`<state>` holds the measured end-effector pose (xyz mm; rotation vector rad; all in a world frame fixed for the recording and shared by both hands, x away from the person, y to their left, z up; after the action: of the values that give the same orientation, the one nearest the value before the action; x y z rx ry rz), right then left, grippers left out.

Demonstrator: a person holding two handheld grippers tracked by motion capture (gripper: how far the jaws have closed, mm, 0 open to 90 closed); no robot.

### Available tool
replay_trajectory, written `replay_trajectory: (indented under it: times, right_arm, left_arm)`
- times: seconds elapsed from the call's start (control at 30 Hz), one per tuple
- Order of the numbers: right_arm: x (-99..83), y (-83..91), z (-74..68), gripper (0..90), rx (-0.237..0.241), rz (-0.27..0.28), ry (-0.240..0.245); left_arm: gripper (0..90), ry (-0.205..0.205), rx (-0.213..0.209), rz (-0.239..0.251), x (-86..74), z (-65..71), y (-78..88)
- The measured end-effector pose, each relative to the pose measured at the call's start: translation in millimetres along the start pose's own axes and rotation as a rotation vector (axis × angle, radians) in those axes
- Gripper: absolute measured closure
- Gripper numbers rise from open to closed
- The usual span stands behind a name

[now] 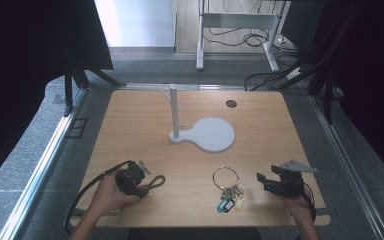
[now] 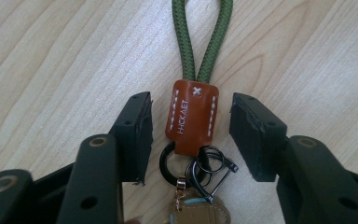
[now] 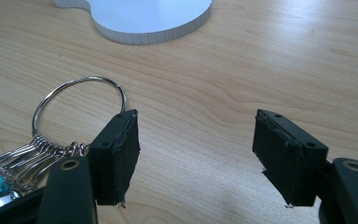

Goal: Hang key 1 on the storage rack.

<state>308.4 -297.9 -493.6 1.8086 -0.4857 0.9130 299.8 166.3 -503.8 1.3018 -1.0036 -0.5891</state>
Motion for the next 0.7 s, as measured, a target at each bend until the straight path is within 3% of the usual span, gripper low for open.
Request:
replay_trajectory:
  times: [0.2, 0.47, 0.7]
  right_arm:
    - [-0.5, 1.0, -0.4, 31.7, -0.014, -0.003, 0.012]
    - [-1.6, -0.6, -0.6, 31.7, -0.025, -0.011, 0.012]
    - [-2.6, -1.9, 0.1, 31.9, -0.03, -0.016, 0.013]
  left_arm:
    - [53.9, -0.015, 0.001, -0.032, 0.4, -0.1, -5.5]
    - [63.7, -0.031, -0.027, -0.024, 2.5, 1.6, -5.6]
    - [66.0, -0.027, -0.053, -0.026, 2.7, -1.1, -5.6]
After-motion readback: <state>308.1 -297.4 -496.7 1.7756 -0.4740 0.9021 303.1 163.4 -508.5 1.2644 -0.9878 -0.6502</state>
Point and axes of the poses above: each handheld gripper's, and its own axes: y roughly backward along the jaws, x roughly out of its top, z roughly to its right, the point moved 3 cm from there along -y, roughly forward along the jaws, and after that the axes turned 10 degrees about -y, right-handed, at the moved point
